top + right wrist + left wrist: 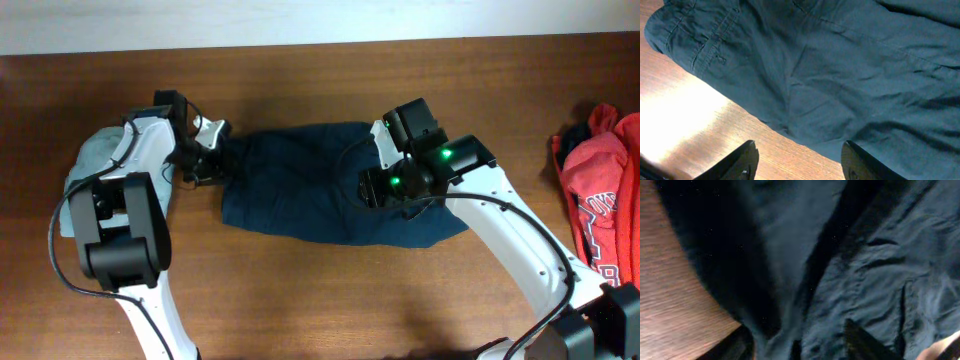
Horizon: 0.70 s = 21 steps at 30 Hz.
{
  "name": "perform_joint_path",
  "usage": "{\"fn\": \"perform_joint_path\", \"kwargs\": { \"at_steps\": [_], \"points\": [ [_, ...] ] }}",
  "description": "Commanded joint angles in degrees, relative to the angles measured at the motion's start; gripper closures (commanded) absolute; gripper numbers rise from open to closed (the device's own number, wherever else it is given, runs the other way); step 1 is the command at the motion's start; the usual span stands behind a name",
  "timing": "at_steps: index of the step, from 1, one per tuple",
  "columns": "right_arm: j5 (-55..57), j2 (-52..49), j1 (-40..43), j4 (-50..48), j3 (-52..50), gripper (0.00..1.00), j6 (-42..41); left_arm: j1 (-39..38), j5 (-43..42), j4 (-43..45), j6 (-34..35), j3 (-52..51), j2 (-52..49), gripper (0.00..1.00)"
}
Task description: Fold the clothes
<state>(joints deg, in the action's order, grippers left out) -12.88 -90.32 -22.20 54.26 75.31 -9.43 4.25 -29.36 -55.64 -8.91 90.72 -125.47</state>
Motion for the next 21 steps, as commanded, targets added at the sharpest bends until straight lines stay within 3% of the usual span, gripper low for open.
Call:
{"fn": "perform_joint_path", "kwargs": {
  "at_steps": [1,3,8,17,19,21],
  "points": [
    [0.7,0.3,0.3,0.0,0.0,0.42,0.0,3.3,-1.4,1.9,0.7,-3.1,1.4,0.21],
    [0.7,0.3,0.3,0.0,0.0,0.42,0.0,4.6,-4.4,4.0,0.7,-5.1,1.0,0.16],
    [0.7,0.3,0.3,-0.5,0.0,0.42,0.0,4.8,-9.0,7.0,0.7,-7.5,-1.1,0.14],
    [0.7,0.3,0.3,-0.7,0.0,0.42,-0.7,-1.0,-6.7,7.6,0.7,-7.5,-1.6,0.19],
    [0.7,0.3,0.3,-0.7,0.0,0.42,-0.7,-2.3,-6.2,7.5,0.7,-7.5,-1.7,0.25],
    [0.7,0.3,0.3,-0.7,0.0,0.43,-0.7,-2.8,-6.2,7.6,0.7,-7.5,-1.9,0.44]
  ]
}}
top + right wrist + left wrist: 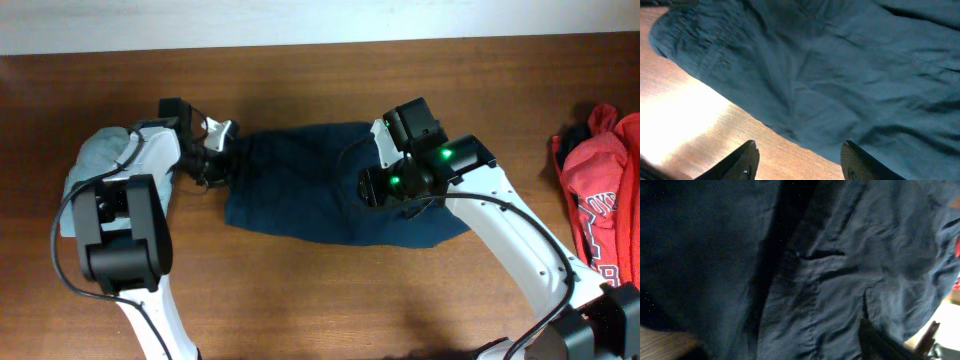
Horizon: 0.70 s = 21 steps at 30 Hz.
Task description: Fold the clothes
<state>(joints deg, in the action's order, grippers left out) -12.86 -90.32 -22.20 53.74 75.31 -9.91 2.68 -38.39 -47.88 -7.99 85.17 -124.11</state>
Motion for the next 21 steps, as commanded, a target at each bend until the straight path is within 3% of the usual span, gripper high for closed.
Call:
{"fn": "perform_joint_path", "kwargs": {
  "at_steps": [1,3,7,10,14,16,21],
  "points": [
    [0.7,0.3,0.3,-0.1,0.0,0.43,-0.2,-1.5,3.1,0.1,-0.2,-2.0,-3.5,0.58],
    [0.7,0.3,0.3,-0.1,0.0,0.43,-0.2,-1.7,3.2,0.6,-0.5,-2.0,-3.6,0.81],
    [0.7,0.3,0.3,-0.1,0.0,0.44,-0.2,-1.8,3.2,1.2,-2.0,-2.0,-3.6,0.99],
    [0.8,0.3,0.3,0.0,0.0,0.46,-0.2,-1.7,3.0,0.6,-2.0,-1.8,-3.6,1.0],
    [1.4,0.3,1.9,0.8,0.0,0.48,-0.2,-0.3,6.2,-8.8,-1.9,3.6,-2.8,1.0],
    [1.4,0.3,4.6,2.1,0.0,0.51,-1.6,0.9,13.9,-18.1,-1.9,11.2,-1.5,1.0],
    [1.3,0.3,10.5,3.5,0.0,0.51,-4.2,1.2,23.3,-31.7,-1.9,28.3,-0.6,0.99]
  ]
}}
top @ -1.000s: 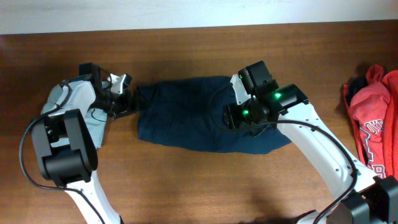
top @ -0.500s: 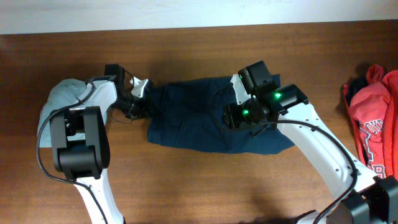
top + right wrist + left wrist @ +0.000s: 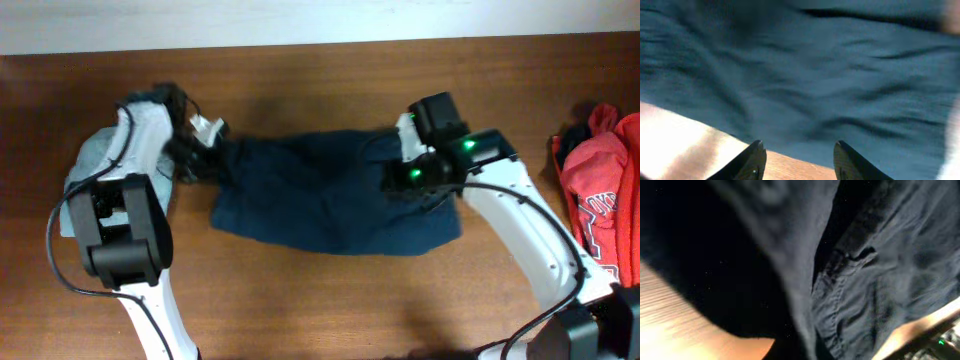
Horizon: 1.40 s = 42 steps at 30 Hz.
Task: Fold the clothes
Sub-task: 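Fold the left end over toward the right with the left gripper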
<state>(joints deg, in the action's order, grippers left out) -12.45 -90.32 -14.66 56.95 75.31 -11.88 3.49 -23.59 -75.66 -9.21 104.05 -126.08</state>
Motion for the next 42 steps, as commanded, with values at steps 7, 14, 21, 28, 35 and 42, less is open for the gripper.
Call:
{"fn": "perform_joint_path", "kwargs": {
  "at_steps": [7,14,21,28,35,42],
  "points": [
    [0.7,0.3,9.5,3.0,0.0,0.52,-2.3,-3.9,15.5,-15.0,-0.7,28.4,1.4,0.99],
    [0.9,0.3,14.9,4.2,0.0,0.53,-4.4,-19.8,29.1,-17.1,8.2,33.5,1.4,0.99],
    [0.7,0.3,24.6,5.8,0.0,0.52,-8.2,-34.9,38.4,-14.8,18.8,33.5,1.2,0.99],
    [-3.5,0.3,33.5,4.8,0.0,0.51,-10.3,-45.0,41.1,-9.4,26.8,31.9,-1.0,0.99],
    [-10.3,0.3,38.9,4.6,0.0,0.47,-11.1,-52.2,44.2,-7.2,29.9,31.1,-9.6,1.0],
    [-10.3,0.3,39.5,4.6,0.0,0.47,-11.1,-60.4,50.8,-7.2,30.6,31.1,-18.7,1.0]
  ]
}}
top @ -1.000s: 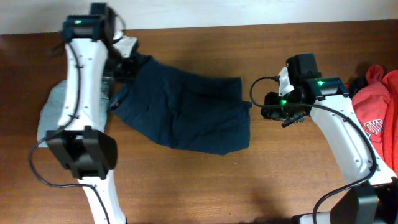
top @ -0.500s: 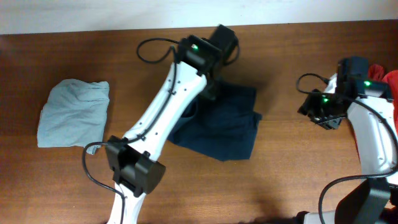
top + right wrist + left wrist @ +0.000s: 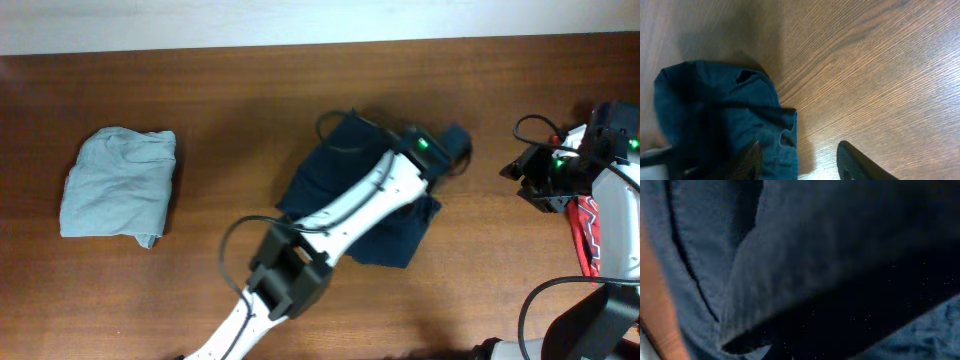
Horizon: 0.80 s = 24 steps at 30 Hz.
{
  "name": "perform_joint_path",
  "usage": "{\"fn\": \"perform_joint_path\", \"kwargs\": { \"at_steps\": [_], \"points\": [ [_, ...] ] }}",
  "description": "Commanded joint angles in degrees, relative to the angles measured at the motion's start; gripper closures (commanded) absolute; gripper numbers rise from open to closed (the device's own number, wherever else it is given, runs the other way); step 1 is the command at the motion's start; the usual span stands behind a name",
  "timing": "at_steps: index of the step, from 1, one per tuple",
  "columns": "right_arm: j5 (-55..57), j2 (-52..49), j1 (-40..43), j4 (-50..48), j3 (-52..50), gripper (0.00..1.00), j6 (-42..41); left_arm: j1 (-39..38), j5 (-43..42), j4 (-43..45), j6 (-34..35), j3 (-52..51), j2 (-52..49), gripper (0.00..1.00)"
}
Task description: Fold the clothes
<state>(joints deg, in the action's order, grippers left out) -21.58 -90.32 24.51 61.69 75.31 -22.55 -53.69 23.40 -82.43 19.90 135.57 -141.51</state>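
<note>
A dark blue garment [image 3: 395, 235] lies bunched and doubled over at the table's middle right. My left arm reaches across it, and my left gripper [image 3: 455, 140] sits at its far right end. Dark blue cloth [image 3: 815, 255] fills the left wrist view and hides the fingers; a fold hangs close to the lens as if held. My right gripper [image 3: 530, 175] stands off to the right, clear of the cloth. In the right wrist view it [image 3: 800, 167] is open, with the garment's edge [image 3: 715, 115] at the left and bare wood between the fingers.
A folded pale grey-blue cloth [image 3: 115, 185] lies at the far left. A strip of red clothing [image 3: 582, 240] shows at the right edge, under my right arm. The table is brown wood [image 3: 200, 100], and cables hang by the right wrist.
My left gripper was at the garment's left end and is now at its right end, with the cloth doubled over to the right. My right gripper has gone from over the cloth to beyond it.
At first the garment lay spread out, my left gripper at its left end and my right gripper open over its middle. Then the right gripper stood over the right end. Now the left end lies across on the right side and the right gripper is clear.
</note>
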Motion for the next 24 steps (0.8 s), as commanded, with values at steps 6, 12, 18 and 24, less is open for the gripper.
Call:
{"fn": "perform_joint_path", "kwargs": {
  "at_steps": [6,12,18,24],
  "points": [
    [-1.1,0.3,0.3,0.0,0.0,0.46,-0.4,-9.5,11.3,-3.1,2.8,0.1,-4.8,0.99],
    [-1.1,0.3,0.3,0.4,0.0,0.46,-0.3,-13.3,19.2,-8.4,5.2,0.2,-4.8,0.99],
    [-0.7,0.3,0.3,0.5,0.0,0.46,-0.3,-13.7,22.0,-14.3,7.4,6.4,-4.2,1.0],
    [-0.7,0.3,0.4,-1.6,0.0,0.46,0.0,-15.3,11.7,-12.5,4.3,12.9,-1.8,1.0]
  ]
}}
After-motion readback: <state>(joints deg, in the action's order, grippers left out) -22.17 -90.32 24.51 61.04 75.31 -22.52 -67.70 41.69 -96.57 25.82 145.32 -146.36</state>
